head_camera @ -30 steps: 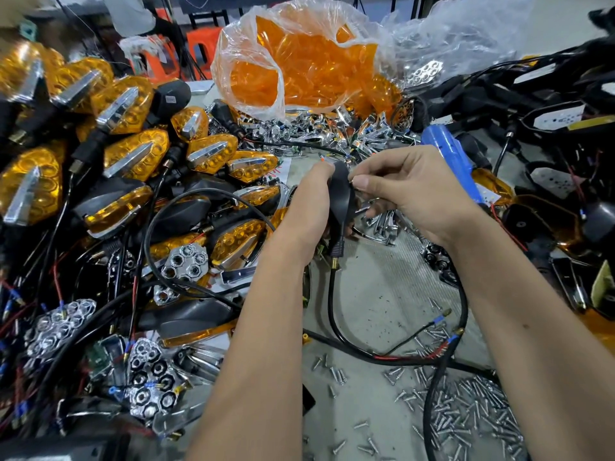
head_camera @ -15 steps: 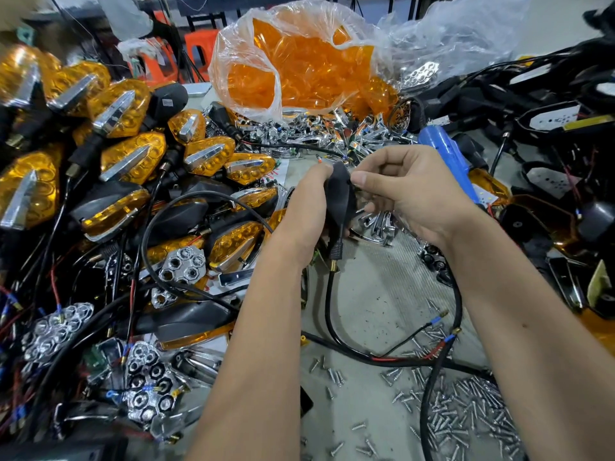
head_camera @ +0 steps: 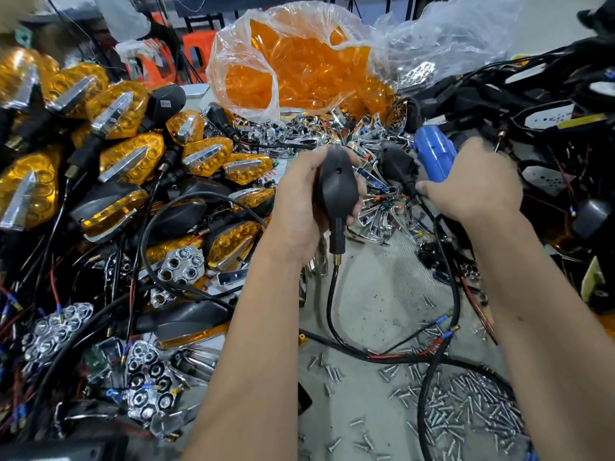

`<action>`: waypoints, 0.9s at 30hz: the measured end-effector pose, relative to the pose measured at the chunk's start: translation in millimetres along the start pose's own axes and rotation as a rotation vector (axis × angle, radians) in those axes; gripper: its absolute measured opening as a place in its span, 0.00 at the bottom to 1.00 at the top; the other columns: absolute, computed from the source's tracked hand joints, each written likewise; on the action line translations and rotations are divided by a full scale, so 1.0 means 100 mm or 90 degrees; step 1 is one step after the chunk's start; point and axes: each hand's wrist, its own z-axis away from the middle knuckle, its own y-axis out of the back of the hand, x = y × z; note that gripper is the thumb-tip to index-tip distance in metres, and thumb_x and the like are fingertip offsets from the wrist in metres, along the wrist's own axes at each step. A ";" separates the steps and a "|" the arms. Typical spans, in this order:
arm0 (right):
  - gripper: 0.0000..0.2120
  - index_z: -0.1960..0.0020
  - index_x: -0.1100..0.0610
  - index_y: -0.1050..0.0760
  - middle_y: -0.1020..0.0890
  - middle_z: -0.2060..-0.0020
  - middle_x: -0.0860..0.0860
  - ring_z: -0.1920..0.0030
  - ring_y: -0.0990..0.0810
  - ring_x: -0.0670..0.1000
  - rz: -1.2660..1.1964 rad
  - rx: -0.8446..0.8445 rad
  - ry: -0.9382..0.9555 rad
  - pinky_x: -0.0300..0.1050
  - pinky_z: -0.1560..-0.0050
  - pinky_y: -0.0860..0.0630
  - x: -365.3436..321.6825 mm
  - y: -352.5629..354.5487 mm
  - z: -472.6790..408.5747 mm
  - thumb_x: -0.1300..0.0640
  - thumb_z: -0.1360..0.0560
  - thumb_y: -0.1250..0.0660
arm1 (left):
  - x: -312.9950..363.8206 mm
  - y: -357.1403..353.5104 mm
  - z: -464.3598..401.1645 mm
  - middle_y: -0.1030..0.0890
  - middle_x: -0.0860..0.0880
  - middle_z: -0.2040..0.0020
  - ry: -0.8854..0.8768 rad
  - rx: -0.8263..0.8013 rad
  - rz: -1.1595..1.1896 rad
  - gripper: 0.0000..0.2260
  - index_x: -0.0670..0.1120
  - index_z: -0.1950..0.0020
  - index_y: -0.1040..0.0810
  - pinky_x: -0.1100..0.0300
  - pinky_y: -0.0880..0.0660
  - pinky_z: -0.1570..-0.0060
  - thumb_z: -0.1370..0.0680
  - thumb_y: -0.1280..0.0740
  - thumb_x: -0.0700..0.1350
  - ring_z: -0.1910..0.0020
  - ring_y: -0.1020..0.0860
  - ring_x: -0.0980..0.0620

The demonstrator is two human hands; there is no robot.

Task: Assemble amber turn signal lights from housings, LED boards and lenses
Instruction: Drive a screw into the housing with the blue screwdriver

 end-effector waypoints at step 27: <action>0.13 0.61 0.56 0.28 0.27 0.71 0.47 0.73 0.26 0.45 -1.505 -0.159 -0.077 0.39 0.64 0.28 -0.23 0.35 0.06 0.58 0.18 0.32 | -0.20 0.13 -0.08 0.19 0.47 0.64 0.111 0.079 -0.159 0.17 0.45 0.49 0.30 0.52 0.22 0.63 0.29 0.25 0.33 0.69 0.20 0.46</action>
